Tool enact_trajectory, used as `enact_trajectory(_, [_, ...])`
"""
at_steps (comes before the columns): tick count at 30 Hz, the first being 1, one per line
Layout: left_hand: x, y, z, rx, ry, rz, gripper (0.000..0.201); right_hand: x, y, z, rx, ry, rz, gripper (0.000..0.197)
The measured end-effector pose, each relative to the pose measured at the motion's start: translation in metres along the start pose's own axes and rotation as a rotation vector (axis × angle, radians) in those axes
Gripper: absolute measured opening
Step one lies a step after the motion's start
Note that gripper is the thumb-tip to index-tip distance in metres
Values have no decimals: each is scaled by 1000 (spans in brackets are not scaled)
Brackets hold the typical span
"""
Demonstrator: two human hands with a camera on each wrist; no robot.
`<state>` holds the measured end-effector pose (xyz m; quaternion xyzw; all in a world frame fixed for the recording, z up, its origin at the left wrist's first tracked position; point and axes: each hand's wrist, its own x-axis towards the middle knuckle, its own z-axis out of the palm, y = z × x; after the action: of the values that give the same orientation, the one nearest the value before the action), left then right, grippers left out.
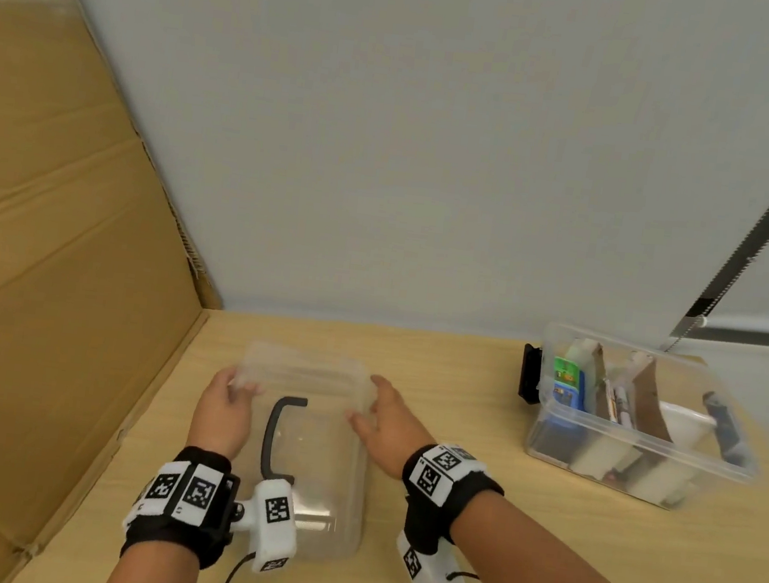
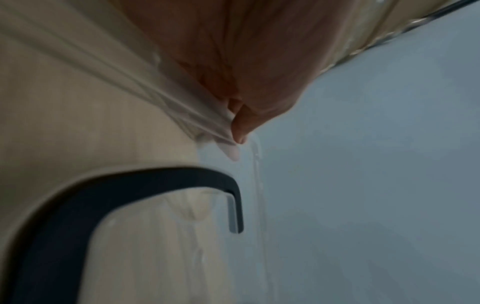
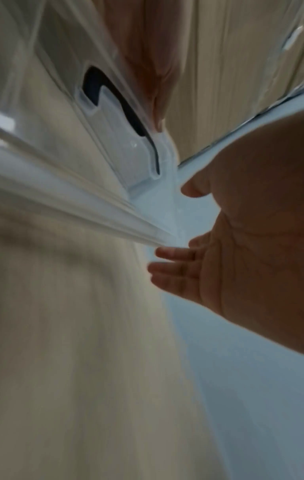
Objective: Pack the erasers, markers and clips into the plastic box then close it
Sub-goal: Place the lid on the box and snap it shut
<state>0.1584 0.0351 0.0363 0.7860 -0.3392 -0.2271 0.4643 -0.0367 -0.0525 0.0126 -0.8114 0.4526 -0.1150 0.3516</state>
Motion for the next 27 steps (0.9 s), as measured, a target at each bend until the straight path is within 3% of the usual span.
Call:
enact_trajectory(4, [-20,60,17,-20,-133,386,38,-14,-3,-51,-183,395,-151,74])
enact_trajectory(8, [-41,115,47,18,-209,693,41,-29,1,-109,-205,527,-245,61])
enact_trajectory(12, [-53,156,86,124,-112,848,40,-54,30,-167,-151,693,-181,40])
enact_trajectory(15, [-63,174,118,261,26,815,54,-80,69,-202,26,829,-82,38])
enact_trajectory(17, [-69,176,140,234,36,739,63,-97,100,-222,177,944,-3,34])
enact_trajectory(22, [-85,181,209,34,-331,624,60,-115,173,-250,387,1041,150,28])
enact_trajectory(27, [-80,188,270,123,-439,506,57,-121,214,-256,297,974,311,29])
